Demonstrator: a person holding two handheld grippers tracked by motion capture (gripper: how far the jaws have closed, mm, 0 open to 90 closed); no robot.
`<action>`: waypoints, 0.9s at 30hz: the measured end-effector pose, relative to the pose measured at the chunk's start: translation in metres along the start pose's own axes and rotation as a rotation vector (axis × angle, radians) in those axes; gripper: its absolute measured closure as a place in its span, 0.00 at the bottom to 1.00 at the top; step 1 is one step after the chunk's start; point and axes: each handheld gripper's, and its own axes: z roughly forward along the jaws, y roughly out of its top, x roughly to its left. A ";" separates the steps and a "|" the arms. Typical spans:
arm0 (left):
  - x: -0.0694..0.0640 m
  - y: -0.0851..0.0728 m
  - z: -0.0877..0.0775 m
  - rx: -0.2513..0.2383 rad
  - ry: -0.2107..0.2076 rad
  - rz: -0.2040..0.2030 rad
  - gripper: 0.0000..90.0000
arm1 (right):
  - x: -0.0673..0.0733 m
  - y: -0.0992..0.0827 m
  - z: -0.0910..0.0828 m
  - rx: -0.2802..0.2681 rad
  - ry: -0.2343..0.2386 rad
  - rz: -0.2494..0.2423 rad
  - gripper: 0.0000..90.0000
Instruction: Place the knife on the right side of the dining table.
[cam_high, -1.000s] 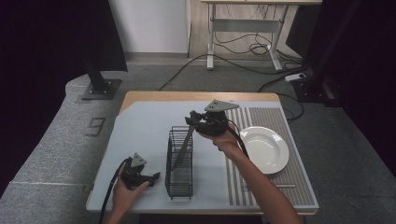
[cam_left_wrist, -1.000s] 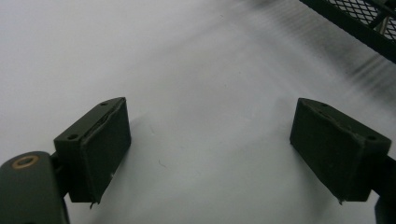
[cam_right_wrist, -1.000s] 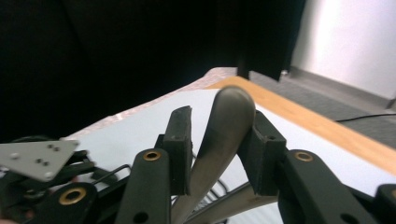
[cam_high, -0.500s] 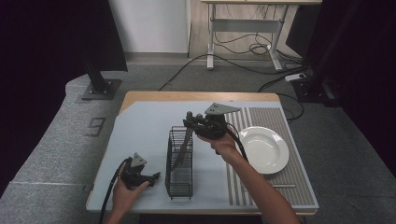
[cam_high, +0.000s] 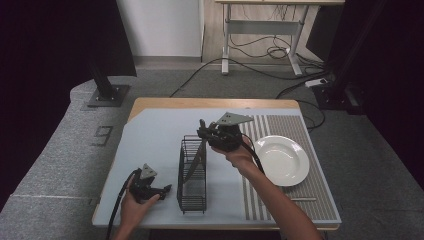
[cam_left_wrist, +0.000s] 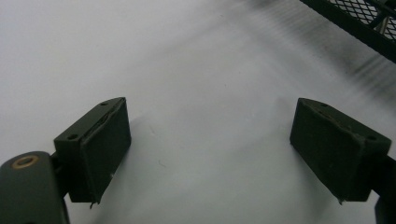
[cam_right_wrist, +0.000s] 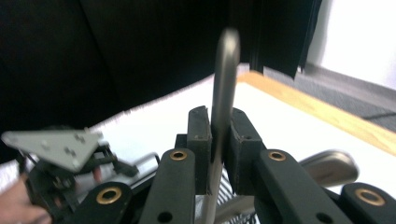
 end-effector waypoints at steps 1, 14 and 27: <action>0.000 0.000 0.000 0.000 0.000 0.000 0.13 | 0.000 -0.002 0.003 0.018 -0.002 -0.008 0.90; 0.000 0.000 0.000 0.000 0.000 0.000 0.13 | 0.013 0.004 -0.005 -0.051 0.007 -0.041 0.93; 0.000 0.000 0.000 -0.001 0.002 0.001 0.13 | 0.000 0.037 -0.075 -0.389 0.036 0.059 0.93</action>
